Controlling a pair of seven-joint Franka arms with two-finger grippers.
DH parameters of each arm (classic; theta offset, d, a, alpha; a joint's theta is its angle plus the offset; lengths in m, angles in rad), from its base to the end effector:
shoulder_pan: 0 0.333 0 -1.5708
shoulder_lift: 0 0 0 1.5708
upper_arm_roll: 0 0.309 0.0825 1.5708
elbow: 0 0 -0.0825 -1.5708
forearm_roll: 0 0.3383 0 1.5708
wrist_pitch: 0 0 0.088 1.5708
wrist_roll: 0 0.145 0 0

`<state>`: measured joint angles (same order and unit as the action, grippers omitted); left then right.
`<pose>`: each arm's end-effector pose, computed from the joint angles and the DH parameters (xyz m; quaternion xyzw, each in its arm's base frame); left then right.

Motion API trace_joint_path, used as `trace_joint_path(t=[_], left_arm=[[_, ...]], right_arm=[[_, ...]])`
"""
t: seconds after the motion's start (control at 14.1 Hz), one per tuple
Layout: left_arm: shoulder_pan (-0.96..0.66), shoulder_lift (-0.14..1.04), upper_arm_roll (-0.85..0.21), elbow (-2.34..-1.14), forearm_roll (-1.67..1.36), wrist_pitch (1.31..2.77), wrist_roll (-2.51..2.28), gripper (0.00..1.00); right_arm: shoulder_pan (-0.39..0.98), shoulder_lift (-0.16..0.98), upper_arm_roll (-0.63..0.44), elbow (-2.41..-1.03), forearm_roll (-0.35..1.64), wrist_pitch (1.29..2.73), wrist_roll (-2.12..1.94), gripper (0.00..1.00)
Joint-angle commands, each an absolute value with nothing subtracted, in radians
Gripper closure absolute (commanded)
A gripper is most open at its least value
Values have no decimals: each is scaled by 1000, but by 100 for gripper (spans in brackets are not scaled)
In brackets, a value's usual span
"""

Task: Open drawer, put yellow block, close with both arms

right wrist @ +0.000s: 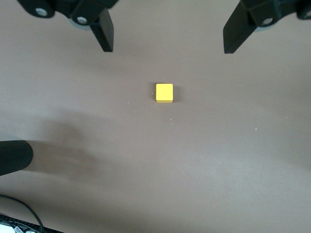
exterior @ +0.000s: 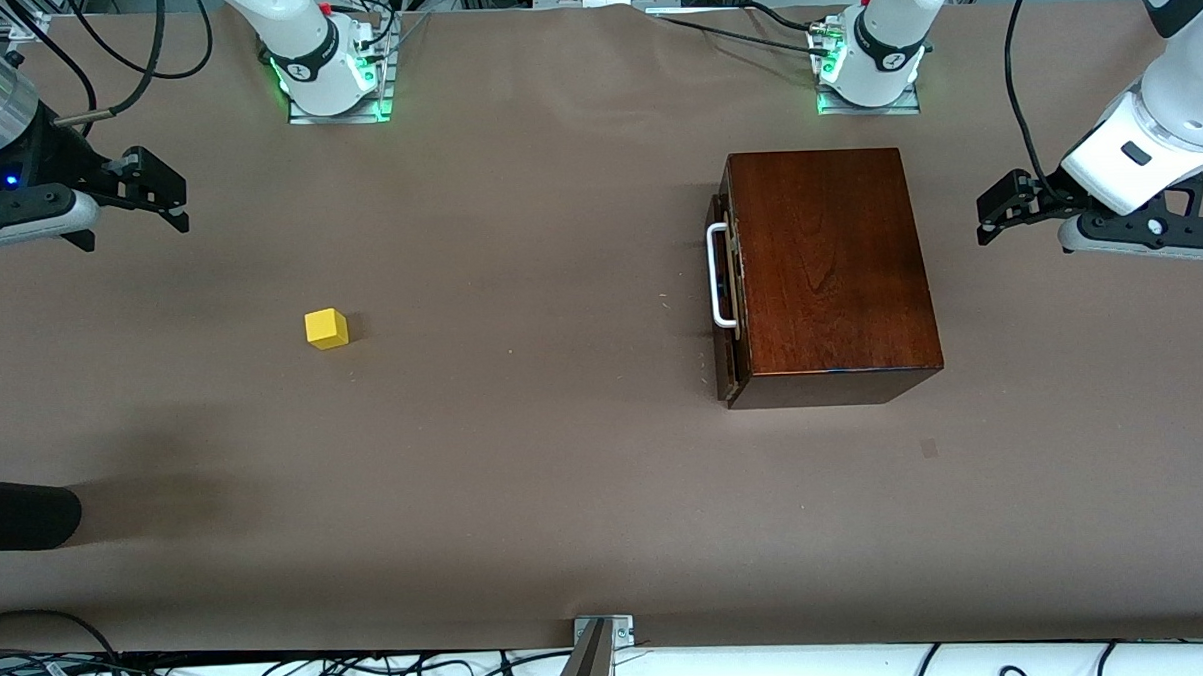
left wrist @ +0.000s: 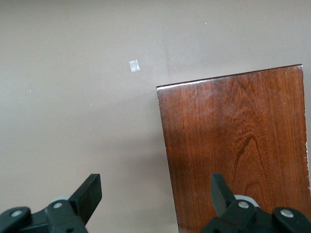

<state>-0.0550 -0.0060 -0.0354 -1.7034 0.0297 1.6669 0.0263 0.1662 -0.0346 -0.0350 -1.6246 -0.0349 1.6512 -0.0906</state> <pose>0.5085 -0.0421 0.5341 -0.9980 0.0599 0.0148 0.0153 0.5046 0.0615 0.5814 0.9932 0.1115 0.0309 0.0162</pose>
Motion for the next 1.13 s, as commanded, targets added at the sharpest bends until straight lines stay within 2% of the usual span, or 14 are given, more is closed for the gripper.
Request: trace_joint_path(t=[0.0,1.06], left_arm=[[-55,8,-35,-1667,28,1615,28,0],[-57,20,-51,-1652,28,1560,23,0]], right_arm=[[164,-25,-26,-1600,-37,1646,-97,0],[175,-25,-37,-1600,-32,1634,-101,0]])
